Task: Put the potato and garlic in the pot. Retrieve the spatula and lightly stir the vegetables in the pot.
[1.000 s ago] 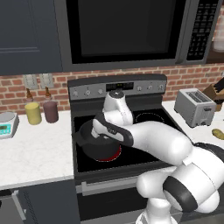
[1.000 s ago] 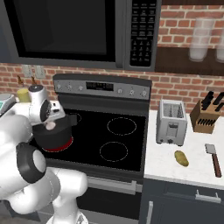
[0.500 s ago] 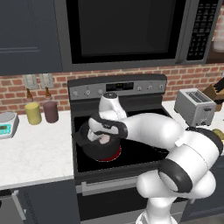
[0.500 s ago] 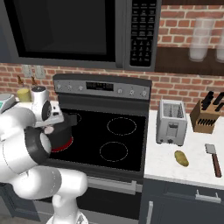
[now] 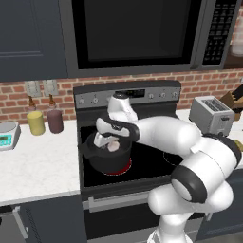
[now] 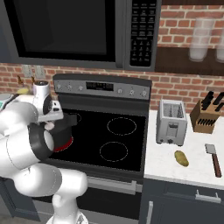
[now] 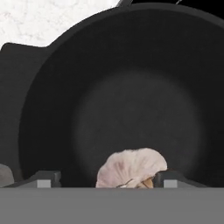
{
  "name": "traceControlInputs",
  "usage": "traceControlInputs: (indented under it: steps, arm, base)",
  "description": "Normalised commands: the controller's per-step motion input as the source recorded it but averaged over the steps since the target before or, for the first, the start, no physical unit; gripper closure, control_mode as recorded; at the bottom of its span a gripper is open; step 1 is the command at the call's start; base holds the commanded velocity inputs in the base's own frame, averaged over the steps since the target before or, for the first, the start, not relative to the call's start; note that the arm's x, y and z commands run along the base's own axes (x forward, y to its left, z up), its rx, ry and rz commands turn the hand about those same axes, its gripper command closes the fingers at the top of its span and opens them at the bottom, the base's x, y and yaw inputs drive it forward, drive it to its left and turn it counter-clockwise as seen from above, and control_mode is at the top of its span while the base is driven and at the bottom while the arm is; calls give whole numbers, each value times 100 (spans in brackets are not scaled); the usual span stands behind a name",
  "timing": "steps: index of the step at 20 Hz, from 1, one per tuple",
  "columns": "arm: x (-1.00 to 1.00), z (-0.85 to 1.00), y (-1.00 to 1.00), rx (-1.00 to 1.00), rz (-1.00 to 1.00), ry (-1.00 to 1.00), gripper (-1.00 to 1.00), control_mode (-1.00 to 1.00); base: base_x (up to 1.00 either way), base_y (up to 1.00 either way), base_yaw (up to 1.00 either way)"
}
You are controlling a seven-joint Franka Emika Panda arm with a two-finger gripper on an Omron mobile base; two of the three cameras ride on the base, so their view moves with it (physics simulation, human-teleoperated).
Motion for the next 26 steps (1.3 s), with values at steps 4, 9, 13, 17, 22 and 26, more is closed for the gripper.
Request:
traceControlInputs:
  steps: [4,9,13,17,22,26]
  arm:
    - [-4,22,0,0,0,0,-100,-100]
    - [-21,21,0,-1,-2,-1,-100,-100]
    - [-44,49,-13,-1,0,-5,-100,-100]
    - [-90,69,-47,0,0,-7,-100,-100]
    - [-100,45,-92,3,-13,-3,-100,-100]
    - [-80,5,-100,4,-28,0,-100,-100]
  base:
    - [0,0,0]
    - [0,0,0]
    - [0,0,0]
    - [0,0,0]
    - [0,0,0]
    - [0,0,0]
